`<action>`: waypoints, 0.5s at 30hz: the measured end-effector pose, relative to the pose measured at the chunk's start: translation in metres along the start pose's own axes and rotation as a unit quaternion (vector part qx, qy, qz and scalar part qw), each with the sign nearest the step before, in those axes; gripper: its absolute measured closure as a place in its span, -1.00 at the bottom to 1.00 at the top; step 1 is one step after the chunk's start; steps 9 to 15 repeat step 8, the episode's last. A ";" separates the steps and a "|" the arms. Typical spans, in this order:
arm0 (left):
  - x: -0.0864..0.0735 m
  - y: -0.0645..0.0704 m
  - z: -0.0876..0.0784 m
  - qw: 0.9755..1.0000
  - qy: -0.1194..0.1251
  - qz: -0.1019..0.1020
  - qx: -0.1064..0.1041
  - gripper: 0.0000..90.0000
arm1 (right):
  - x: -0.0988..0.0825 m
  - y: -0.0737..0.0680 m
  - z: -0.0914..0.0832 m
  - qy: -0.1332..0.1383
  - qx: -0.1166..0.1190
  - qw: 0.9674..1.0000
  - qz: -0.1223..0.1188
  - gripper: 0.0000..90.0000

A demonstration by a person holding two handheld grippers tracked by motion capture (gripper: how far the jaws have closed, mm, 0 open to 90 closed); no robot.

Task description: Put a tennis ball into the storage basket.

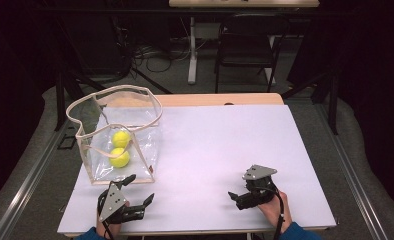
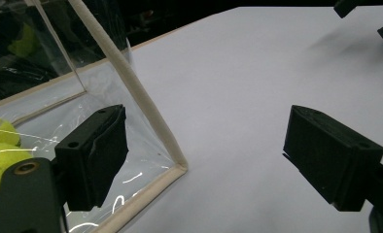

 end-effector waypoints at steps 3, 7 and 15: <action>0.000 0.000 0.000 1.000 0.000 0.000 0.001 -0.65 | -0.003 0.000 -0.002 -0.001 0.001 1.000 0.004 -0.99; 0.000 0.000 0.000 1.000 -0.001 0.000 0.001 -0.65 | -0.009 -0.003 -0.004 -0.004 0.001 1.000 0.011 -0.99; 0.000 0.000 0.000 1.000 0.000 -0.001 0.000 -0.65 | -0.010 -0.003 -0.004 -0.004 0.001 1.000 0.008 -1.00</action>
Point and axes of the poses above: each handheld gripper's, and its own axes: z roughly forward along the jaws, x roughly out of its top, y roughly to its right, the point moved 8 cm from there along z, roughly forward along the jaws, and after that the axes turned 2 degrees about z, right-handed, at the moved point
